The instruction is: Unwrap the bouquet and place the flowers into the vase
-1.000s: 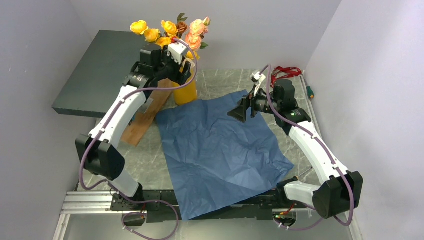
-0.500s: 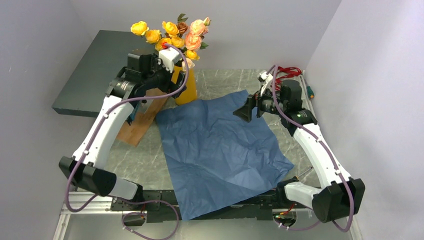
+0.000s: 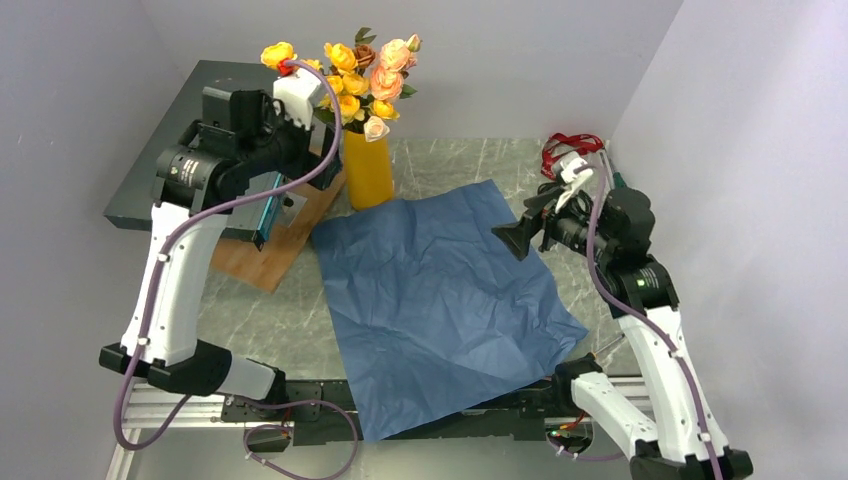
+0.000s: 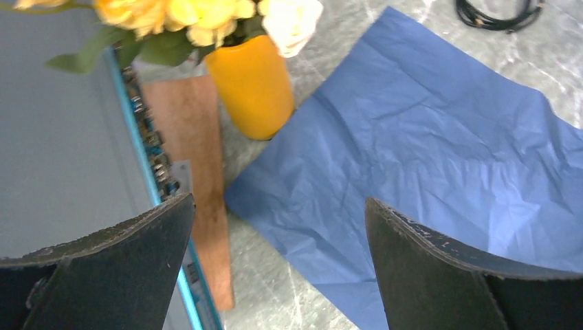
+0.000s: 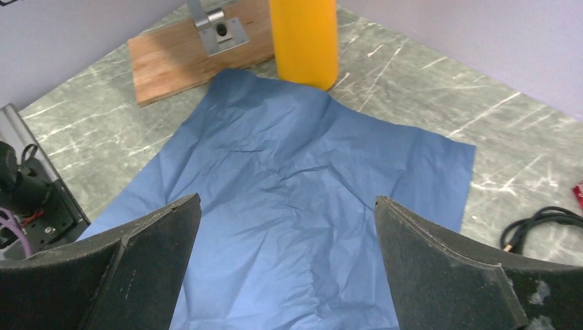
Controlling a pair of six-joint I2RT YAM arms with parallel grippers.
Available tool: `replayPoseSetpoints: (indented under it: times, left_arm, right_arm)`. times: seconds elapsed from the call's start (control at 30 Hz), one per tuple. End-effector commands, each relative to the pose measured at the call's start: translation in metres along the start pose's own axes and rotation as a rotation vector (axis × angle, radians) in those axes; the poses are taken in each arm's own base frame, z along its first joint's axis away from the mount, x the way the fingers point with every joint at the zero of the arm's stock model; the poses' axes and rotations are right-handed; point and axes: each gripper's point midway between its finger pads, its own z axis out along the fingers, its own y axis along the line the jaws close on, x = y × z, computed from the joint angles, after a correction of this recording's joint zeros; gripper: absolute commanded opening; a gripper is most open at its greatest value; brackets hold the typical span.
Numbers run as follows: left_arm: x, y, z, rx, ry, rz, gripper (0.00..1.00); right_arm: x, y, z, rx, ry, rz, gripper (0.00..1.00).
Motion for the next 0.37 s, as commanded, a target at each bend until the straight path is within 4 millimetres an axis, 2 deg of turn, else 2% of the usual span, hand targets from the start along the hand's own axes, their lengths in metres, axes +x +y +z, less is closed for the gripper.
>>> replayPoseSetpoints:
  times: [0.0, 0.17, 0.33]
  left_arm:
    - [0.011, 0.03, -0.031, -0.211, 0.049, -0.054, 0.99]
    - [0.019, 0.054, -0.051, -0.333, 0.021, -0.079, 1.0]
    - [0.025, 0.067, -0.067, -0.395, -0.008, -0.115, 0.99]
  right_arm:
    - [-0.015, -0.004, -0.023, 0.103, -0.041, -0.065, 1.0]
    - [-0.024, -0.005, -0.036, 0.159, -0.077, -0.059, 1.0]
    - [-0.029, -0.005, -0.044, 0.184, -0.103, -0.048, 1.0]
